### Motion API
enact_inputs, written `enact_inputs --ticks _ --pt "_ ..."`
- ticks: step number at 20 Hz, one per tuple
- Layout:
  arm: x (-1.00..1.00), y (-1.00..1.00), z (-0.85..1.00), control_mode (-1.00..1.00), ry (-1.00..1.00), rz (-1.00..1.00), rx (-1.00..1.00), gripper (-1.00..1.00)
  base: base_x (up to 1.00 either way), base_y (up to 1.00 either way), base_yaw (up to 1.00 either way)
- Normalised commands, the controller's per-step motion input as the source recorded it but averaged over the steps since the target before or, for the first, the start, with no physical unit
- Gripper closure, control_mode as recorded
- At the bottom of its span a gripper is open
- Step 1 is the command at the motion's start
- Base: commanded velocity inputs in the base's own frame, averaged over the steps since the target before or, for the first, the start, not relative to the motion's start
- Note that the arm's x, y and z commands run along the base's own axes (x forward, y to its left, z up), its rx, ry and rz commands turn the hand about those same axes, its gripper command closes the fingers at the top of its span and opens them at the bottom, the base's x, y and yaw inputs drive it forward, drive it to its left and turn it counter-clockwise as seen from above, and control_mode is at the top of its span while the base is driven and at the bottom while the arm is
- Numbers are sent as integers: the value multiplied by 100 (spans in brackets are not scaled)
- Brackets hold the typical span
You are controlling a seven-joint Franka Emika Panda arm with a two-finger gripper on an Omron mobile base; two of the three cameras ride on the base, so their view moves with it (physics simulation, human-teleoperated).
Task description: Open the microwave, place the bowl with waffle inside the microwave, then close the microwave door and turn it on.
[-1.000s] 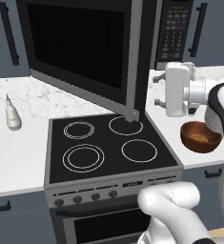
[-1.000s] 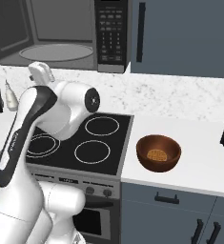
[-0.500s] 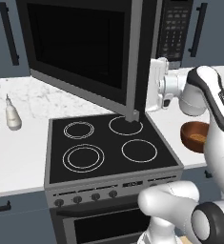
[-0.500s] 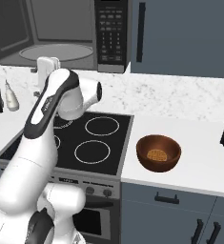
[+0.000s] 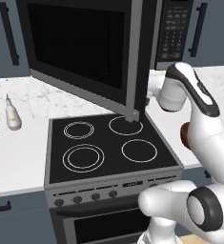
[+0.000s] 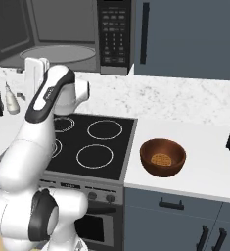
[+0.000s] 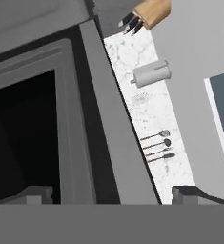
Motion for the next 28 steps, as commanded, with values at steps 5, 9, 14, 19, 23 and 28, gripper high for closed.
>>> enact_inputs --ticks 5,9,14,19,23,28 --pt "-25 83 0 -100 1 16 2 -100 0 0 0" --pt "-44 90 3 -100 0 14 0 -100 0 0 0" --pt "-62 95 15 -100 0 7 0 -100 0 0 0" --pt "-53 100 8 -100 0 0 -2 -100 0 0 0" --pt "-30 100 7 -100 0 0 -9 -100 0 0 0" --pt "-33 29 7 -100 9 -13 -20 -100 0 0 0"
